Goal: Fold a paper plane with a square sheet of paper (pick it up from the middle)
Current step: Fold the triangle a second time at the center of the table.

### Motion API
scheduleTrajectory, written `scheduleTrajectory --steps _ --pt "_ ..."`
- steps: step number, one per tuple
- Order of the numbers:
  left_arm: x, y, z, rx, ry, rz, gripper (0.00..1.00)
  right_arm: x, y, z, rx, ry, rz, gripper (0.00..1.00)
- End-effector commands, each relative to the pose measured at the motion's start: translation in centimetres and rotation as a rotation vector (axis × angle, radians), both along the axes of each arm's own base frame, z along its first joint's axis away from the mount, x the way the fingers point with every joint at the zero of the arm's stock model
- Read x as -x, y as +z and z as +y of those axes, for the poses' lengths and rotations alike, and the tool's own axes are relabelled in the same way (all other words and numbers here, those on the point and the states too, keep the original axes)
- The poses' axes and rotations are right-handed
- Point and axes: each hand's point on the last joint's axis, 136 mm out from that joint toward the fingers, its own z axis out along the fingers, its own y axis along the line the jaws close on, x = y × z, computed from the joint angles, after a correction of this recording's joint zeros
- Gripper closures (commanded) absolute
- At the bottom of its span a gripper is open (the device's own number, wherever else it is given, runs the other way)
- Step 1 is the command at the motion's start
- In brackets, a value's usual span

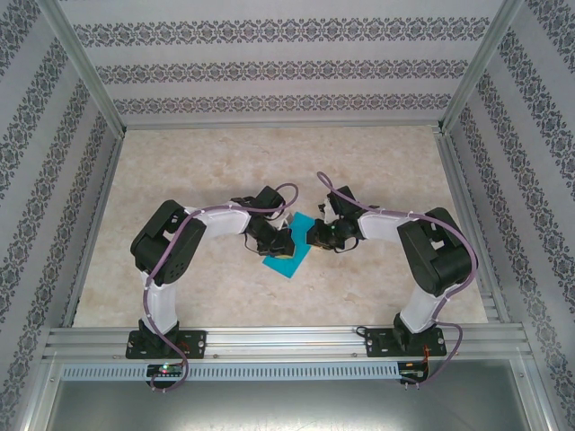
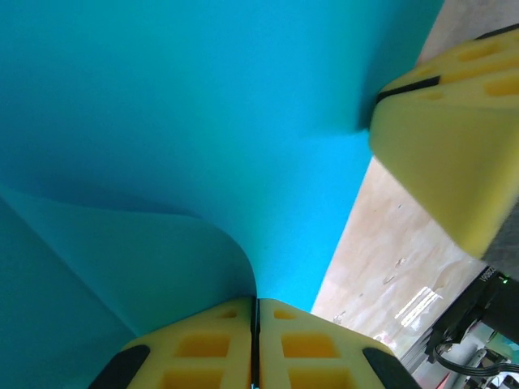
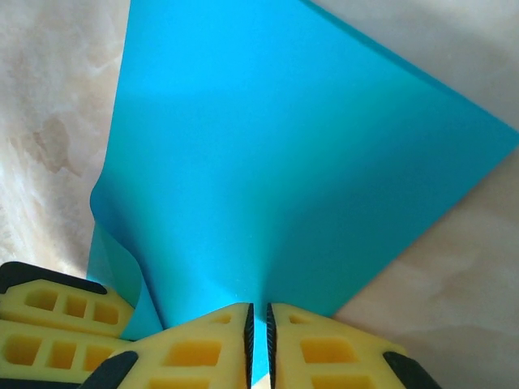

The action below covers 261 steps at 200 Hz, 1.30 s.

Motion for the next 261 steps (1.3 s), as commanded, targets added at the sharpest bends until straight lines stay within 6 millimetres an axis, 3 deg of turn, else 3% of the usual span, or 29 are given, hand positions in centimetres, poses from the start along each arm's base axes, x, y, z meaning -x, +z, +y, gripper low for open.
scheduleTrajectory --steps 1,261 --pt "-0.5 0.4 -0.8 0.0 -0.016 -0.021 0.9 0.6 -1.0 0.0 0.009 0.02 0.024 0.85" --pt "-1.5 -1.4 0.0 -0.077 0.013 -0.045 0.9 1.4 -1.1 -0.2 0.015 0.038 0.037 0.86"
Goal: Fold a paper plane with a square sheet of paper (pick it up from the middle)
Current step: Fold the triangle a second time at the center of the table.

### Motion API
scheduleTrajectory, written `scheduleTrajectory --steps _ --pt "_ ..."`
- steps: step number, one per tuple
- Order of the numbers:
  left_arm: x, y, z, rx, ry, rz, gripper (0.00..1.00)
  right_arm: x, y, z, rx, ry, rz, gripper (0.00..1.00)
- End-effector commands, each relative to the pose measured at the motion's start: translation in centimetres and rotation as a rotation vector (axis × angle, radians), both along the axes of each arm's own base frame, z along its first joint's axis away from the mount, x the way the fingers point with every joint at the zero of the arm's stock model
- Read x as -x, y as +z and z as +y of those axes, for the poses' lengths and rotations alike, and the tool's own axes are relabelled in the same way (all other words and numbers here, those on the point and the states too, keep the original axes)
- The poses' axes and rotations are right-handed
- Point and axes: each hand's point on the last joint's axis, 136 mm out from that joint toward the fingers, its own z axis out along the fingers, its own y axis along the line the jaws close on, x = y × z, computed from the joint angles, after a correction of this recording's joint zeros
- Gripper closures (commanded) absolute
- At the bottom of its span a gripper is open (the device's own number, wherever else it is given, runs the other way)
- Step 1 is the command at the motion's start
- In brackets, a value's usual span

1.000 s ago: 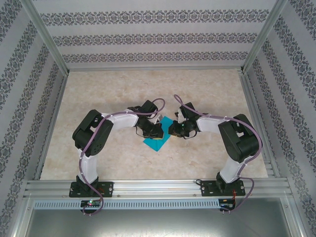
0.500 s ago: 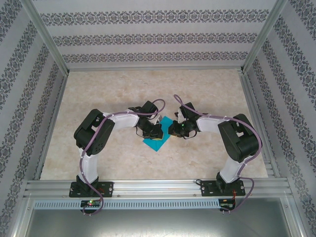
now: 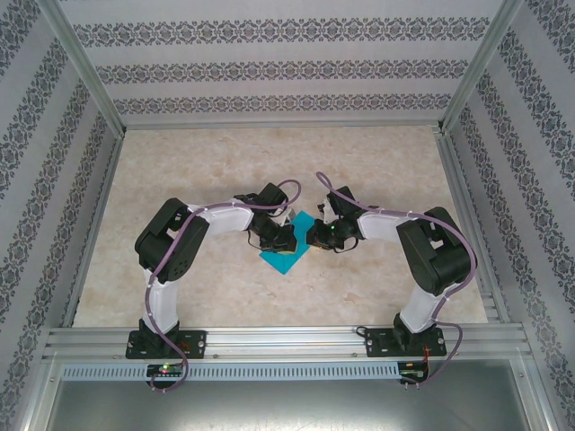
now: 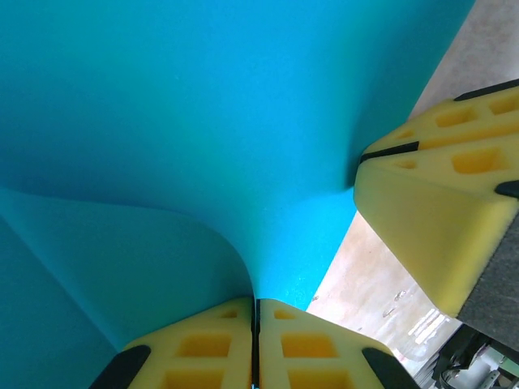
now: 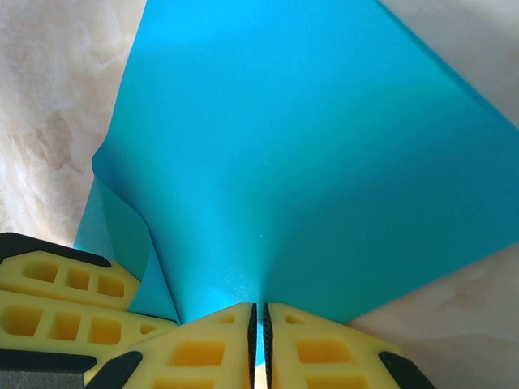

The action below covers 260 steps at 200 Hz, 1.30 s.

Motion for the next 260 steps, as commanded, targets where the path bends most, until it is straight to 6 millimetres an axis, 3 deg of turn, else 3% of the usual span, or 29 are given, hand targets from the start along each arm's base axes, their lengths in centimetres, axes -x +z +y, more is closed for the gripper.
scheduleTrajectory --steps 1,67,127,150,187,260 --pt "0.0 -1.1 0.3 -0.052 0.001 -0.01 0.9 1.4 -1.0 -0.4 0.024 0.028 0.037 0.86" --pt "0.0 -2.0 0.4 -0.061 0.007 -0.012 0.82 1.7 -0.8 -0.6 0.018 0.026 0.036 0.86" --pt "-0.1 -1.9 0.3 -0.047 0.016 -0.035 0.6 1.6 0.0 -0.5 -0.01 0.015 0.022 0.86" --pt "-0.2 -1.5 0.2 -0.031 0.022 -0.049 0.57 1.4 0.7 -0.7 -0.042 -0.006 0.01 0.86" --pt "-0.1 -0.9 0.2 -0.009 0.031 -0.064 0.56 1.1 1.5 -1.2 -0.1 -0.041 -0.004 0.86" --pt "0.1 -1.0 0.5 -0.009 0.045 -0.074 0.72 1.3 4.1 -0.1 -0.224 -0.056 -0.035 0.9"
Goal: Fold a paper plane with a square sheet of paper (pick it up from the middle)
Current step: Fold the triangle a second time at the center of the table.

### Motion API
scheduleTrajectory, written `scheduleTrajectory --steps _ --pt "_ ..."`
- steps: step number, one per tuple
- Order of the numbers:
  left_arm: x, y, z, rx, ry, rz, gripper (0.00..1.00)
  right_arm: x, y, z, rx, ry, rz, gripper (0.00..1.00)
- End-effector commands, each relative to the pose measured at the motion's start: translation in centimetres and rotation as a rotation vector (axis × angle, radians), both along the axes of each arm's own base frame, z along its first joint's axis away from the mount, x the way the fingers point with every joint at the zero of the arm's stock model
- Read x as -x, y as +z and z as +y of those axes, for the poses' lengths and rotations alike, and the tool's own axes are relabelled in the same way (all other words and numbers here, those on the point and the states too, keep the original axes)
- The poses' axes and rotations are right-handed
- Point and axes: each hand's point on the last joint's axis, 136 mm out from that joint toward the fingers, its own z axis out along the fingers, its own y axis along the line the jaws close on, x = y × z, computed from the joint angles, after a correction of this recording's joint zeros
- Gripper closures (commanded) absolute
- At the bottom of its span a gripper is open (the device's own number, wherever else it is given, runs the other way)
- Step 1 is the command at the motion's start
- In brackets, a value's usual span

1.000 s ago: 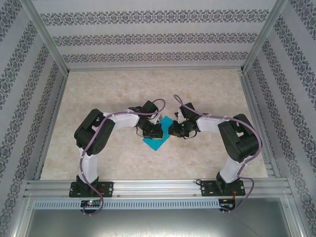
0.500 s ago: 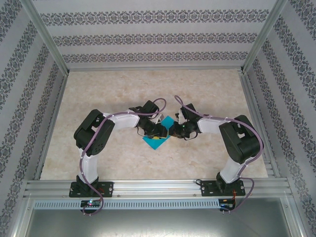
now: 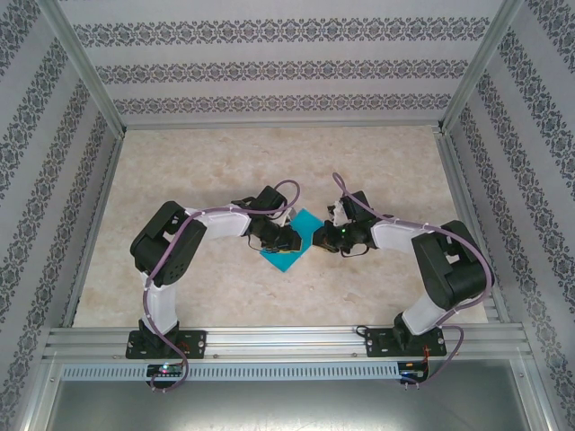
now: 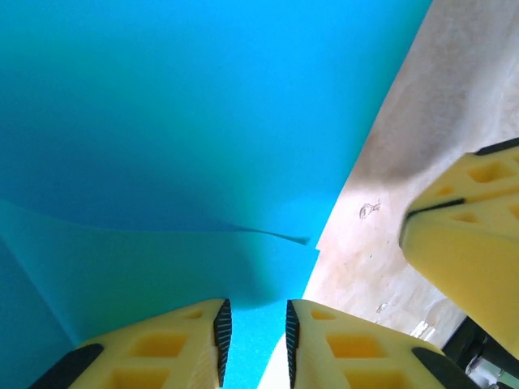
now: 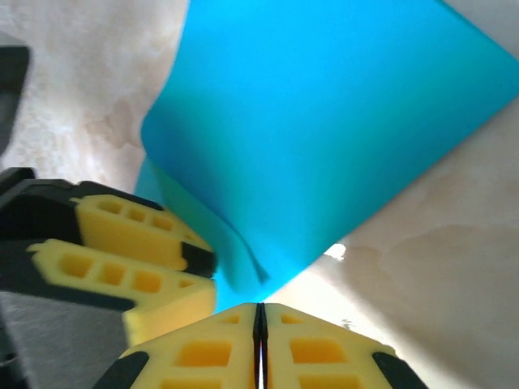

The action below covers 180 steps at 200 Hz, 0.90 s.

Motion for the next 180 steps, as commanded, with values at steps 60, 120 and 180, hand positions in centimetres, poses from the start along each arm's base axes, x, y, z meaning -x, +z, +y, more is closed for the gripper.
scheduleTrajectory --steps 60,120,180 --pt "0.3 -1.4 1.0 -0.053 0.026 -0.004 0.85 1.0 1.2 3.3 -0.144 0.047 0.007 0.94" --pt "0.2 -0.9 1.2 -0.05 0.031 -0.017 0.88 1.1 -1.2 3.2 -0.102 0.061 0.052 0.97" --pt "0.2 -0.9 1.1 -0.047 0.029 -0.016 0.88 0.4 -1.8 3.4 -0.082 0.07 0.058 0.97"
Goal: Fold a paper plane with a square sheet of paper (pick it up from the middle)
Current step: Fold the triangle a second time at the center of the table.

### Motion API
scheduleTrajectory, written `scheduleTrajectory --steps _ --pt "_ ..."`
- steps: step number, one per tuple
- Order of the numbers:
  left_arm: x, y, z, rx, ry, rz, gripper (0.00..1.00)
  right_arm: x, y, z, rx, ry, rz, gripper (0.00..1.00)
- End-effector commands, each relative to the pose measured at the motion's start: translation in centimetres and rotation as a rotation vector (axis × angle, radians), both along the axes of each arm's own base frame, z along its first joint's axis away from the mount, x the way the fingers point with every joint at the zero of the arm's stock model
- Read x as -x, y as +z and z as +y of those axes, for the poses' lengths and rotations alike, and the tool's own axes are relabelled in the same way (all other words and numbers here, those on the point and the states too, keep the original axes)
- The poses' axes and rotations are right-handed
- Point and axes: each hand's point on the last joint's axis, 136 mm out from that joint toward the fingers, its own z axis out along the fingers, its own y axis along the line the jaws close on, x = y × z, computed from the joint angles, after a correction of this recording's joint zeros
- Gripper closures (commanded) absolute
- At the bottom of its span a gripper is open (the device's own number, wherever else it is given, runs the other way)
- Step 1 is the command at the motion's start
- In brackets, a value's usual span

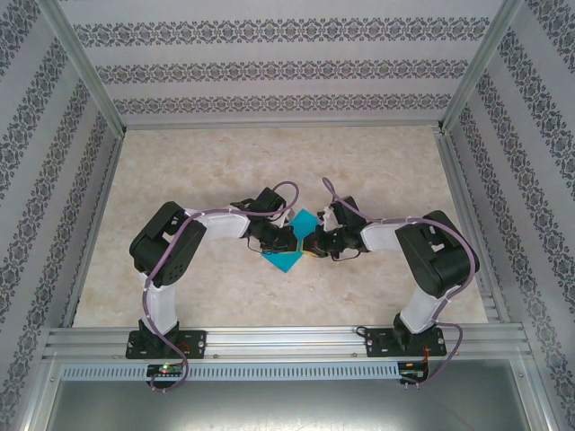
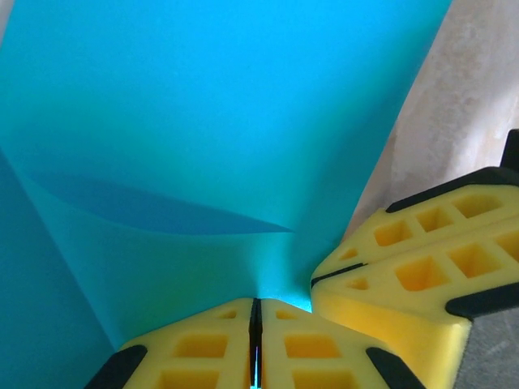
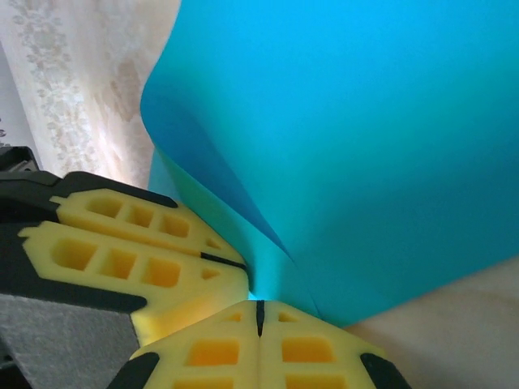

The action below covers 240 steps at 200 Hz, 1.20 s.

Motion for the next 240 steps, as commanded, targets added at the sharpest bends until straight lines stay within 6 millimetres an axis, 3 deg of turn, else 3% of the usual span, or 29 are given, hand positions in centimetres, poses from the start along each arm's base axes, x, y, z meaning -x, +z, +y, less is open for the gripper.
scheduleTrajectory --steps 1,100,174,240 --pt "0.3 -0.5 0.8 -0.039 0.015 -0.003 0.88 -0.5 -0.2 0.3 0.009 0.022 -0.012 0.97" --pt "-1.2 0.9 0.9 0.009 0.047 -0.026 0.87 0.9 -4.4 -2.4 0.298 0.098 0.044 0.97" --pt "-3.1 1.2 0.9 0.08 0.077 -0.009 0.86 1.4 -5.3 -2.6 0.342 0.13 0.06 0.98" --pt "-4.4 0.0 2.1 0.044 0.094 -0.001 0.87 1.7 -5.3 -3.0 0.367 0.144 0.061 0.98"
